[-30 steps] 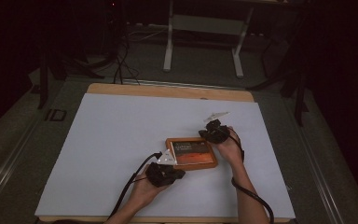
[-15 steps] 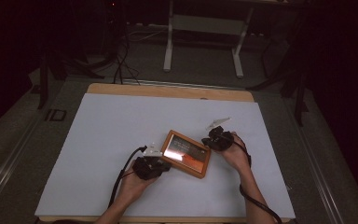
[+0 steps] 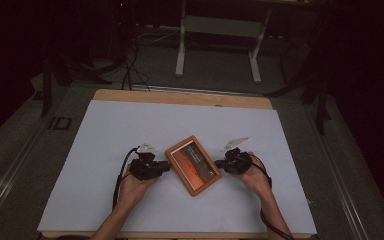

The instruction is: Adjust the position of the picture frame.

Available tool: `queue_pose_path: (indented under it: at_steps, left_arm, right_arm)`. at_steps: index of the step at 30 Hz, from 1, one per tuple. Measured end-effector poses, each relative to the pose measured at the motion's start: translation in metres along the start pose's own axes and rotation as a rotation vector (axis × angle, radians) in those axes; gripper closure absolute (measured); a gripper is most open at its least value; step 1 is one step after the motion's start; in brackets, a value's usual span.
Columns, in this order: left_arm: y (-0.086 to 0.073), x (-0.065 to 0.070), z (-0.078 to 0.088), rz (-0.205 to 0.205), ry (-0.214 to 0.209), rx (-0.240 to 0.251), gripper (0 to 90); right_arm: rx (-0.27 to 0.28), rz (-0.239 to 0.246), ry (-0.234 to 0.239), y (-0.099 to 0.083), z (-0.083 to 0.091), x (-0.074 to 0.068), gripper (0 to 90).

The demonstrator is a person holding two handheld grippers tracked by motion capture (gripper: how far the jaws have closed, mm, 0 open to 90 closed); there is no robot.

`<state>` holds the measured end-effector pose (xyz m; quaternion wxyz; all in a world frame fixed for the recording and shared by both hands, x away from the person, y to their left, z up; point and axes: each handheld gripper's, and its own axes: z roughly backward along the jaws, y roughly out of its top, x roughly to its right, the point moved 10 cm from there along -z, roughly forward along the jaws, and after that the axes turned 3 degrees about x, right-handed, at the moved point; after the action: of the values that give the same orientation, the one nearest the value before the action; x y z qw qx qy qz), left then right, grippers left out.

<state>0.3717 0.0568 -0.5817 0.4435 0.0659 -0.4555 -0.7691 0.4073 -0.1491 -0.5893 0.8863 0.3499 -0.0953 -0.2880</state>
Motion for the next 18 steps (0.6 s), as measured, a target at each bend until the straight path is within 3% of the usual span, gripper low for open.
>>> queue_pose_path:
  at_steps: [3, 4, 5, 7, 9, 10, 11, 12, 14, 18]
  left_arm:
    - [0.003, 0.0, 0.005, 0.022, -0.006, 0.022, 64.5]
    - [0.003, 0.0, 0.005, 0.022, -0.006, 0.022, 61.8]
    - [0.004, 0.001, 0.007, 0.035, -0.018, 0.035, 61.8]
    - [0.005, 0.004, 0.007, 0.052, -0.046, 0.041, 52.9]
    - [0.004, 0.009, 0.003, 0.051, -0.062, 0.028, 43.2]
    - [0.004, 0.009, 0.003, 0.051, -0.062, 0.028, 39.6]
    - [0.002, 0.015, -0.004, 0.048, -0.061, 0.012, 39.6]
    - [0.002, 0.018, -0.008, 0.053, -0.067, 0.008, 32.1]
    - [0.0, 0.02, -0.013, 0.056, -0.059, -0.009, 27.7]
    - [-0.003, 0.023, -0.019, 0.073, -0.08, -0.03, 30.8]
  right_arm:
    - [0.08, -0.044, -0.008, 0.017, 0.007, 0.004, 77.1]
    - [0.08, -0.044, -0.008, 0.017, 0.007, 0.004, 77.1]
    - [0.096, -0.053, -0.002, 0.022, 0.009, 0.004, 73.3]
    - [0.118, -0.069, 0.028, 0.031, 0.009, 0.001, 60.1]
    - [0.106, -0.091, 0.084, 0.034, 0.004, -0.005, 51.2]
    - [0.106, -0.091, 0.084, 0.034, 0.004, -0.005, 51.2]
    - [0.091, -0.101, 0.118, 0.034, 0.001, -0.008, 47.6]
    - [0.067, -0.111, 0.128, 0.032, -0.01, -0.01, 40.8]
    - [0.059, -0.132, 0.148, 0.031, -0.018, -0.012, 37.5]
    - [0.072, -0.174, 0.199, 0.031, -0.026, -0.016, 36.3]
